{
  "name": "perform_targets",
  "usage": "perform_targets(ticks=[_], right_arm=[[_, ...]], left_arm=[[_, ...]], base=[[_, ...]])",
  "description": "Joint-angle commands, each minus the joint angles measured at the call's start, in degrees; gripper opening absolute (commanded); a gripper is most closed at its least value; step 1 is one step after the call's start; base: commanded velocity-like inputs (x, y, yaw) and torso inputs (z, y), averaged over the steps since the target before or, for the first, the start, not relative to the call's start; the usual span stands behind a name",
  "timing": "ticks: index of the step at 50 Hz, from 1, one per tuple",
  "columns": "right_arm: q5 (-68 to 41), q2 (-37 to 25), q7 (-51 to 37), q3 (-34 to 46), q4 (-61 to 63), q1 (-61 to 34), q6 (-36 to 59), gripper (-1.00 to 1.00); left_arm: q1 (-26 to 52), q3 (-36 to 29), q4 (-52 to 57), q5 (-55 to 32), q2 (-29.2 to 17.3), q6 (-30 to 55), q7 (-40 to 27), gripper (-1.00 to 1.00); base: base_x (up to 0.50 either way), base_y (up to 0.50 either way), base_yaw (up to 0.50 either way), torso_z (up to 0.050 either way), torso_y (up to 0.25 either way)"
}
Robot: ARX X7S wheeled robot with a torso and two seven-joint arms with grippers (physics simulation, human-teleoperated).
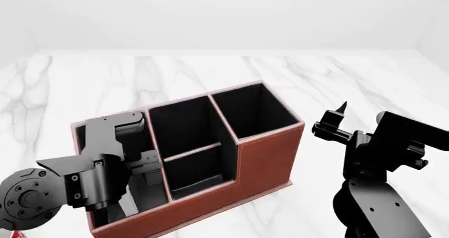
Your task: Pick up the book and place it in the left compartment of the caddy.
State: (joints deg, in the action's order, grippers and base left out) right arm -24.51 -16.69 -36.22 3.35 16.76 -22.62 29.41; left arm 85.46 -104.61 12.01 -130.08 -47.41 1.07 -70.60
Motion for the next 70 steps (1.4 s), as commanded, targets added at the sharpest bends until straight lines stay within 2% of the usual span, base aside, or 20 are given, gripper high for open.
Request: perform_targets(ticks=[1, 6, 11, 16, 22, 25, 29, 31, 32, 33, 34, 35, 36, 42, 43, 54, 70], right_arm=[[-0.1, -0.1, -0.2, 0.2, 0.1, 0.1, -0.1, 1.00], [-0.1, -0.2, -0.2, 0.4, 0.2, 0.2, -0.1, 1.00], [-0.3, -0.3, -0.3, 0.4, 0.3, 0.2, 0.0, 1.00], [-0.4, -0.3, -0.4, 0.4, 0.5, 0.2, 0.1, 1.00], [-0.5, -0.3, -0.5, 0.6, 0.5, 0.2, 0.0, 1.00], [-0.8, -0.3, -0.4, 0.5, 0.5, 0.2, 0.1, 1.00], [-2.2, -0.6, 0.5, 0.9, 2.2, -0.5, 1.2, 1.00], [-2.4, -1.0, 0.6, 1.6, 3.7, -1.5, 2.1, 1.00], [-4.1, -2.0, 0.3, 2.6, 9.7, -6.0, 6.4, 1.00], [-5.8, -2.1, 0.3, 2.4, 11.6, -7.9, 8.5, 1.00], [-7.1, -2.6, -0.4, 3.0, 15.5, -12.7, 11.6, 1.00], [-9.0, -2.4, -0.5, 2.6, 16.8, -14.8, 13.6, 1.00], [-12.5, -2.4, 0.7, 2.2, 18.2, -17.8, 16.2, 1.00], [-11.8, -1.0, 0.6, 4.9, 19.6, -28.4, 16.9, 1.00], [-11.0, -0.9, 1.4, 6.1, 19.4, -29.9, 16.2, 1.00], [-11.0, 0.3, 2.1, 6.8, 19.3, -36.5, 15.0, 1.00], [-8.8, 0.2, 2.4, 7.1, 21.8, -34.5, 9.9, 1.00]], left_arm=[[3.3, 0.8, 2.2, -0.6, -0.9, 1.5, -2.9, 1.00], [13.0, 3.7, 6.1, -4.7, -2.5, 7.3, -7.9, 1.00], [19.4, 6.4, 8.3, -7.9, -3.3, 10.2, -10.7, 1.00], [28.8, 10.3, 10.9, -14.6, -3.9, 14.5, -14.9, 1.00], [31.9, 11.9, 12.2, -16.3, -3.9, 14.6, -15.7, 1.00], [30.4, 11.5, 13.2, -12.7, -4.4, 13.4, -14.2, 1.00], [27.8, 10.4, 17.1, 1.4, -5.3, 10.6, -12.9, 1.00], [26.6, 10.7, 17.9, 2.6, -5.8, 8.7, -12.3, 1.00], [27.5, 10.5, 18.6, 11.2, -6.3, 8.8, -12.5, 1.00], [27.6, 10.3, 18.6, 14.8, -6.4, 9.5, -11.5, 1.00], [27.4, 10.3, 18.5, 14.7, -6.3, 10.3, -8.7, 1.00], [26.5, 11.3, 19.1, 18.6, -7.2, 6.8, -10.0, 1.00], [27.1, 11.1, 19.1, 22.2, -7.1, 7.1, -11.6, 1.00], [27.3, 8.9, 16.8, 37.7, -5.1, 9.4, -11.8, 1.00], [26.2, 8.6, 15.7, 42.2, -4.5, 8.1, -9.7, 1.00], [23.5, 6.8, 11.2, 45.9, -1.6, 8.5, -8.1, 1.00], [22.5, 6.2, 10.1, 48.7, -0.9, 9.0, -7.0, 1.00]], base=[[0.00, 0.00, 0.00, 0.000, 0.000], [0.00, 0.00, 0.00, 0.000, 0.000], [0.00, 0.00, 0.00, 0.000, 0.000], [0.00, 0.00, 0.00, 0.000, 0.000], [0.00, 0.00, 0.00, 0.000, 0.000], [0.00, 0.00, 0.00, 0.000, 0.000], [0.00, 0.00, 0.00, 0.000, 0.000], [0.00, 0.00, 0.00, 0.000, 0.000], [0.00, 0.00, 0.00, 0.000, 0.000], [0.00, 0.00, 0.00, 0.000, 0.000], [0.00, 0.00, 0.00, 0.000, 0.000], [0.00, 0.00, 0.00, 0.000, 0.000], [0.00, 0.00, 0.00, 0.000, 0.000], [0.00, 0.00, 0.00, 0.000, 0.000], [0.00, 0.00, 0.00, 0.000, 0.000], [0.00, 0.00, 0.00, 0.000, 0.000], [0.00, 0.00, 0.00, 0.000, 0.000]])
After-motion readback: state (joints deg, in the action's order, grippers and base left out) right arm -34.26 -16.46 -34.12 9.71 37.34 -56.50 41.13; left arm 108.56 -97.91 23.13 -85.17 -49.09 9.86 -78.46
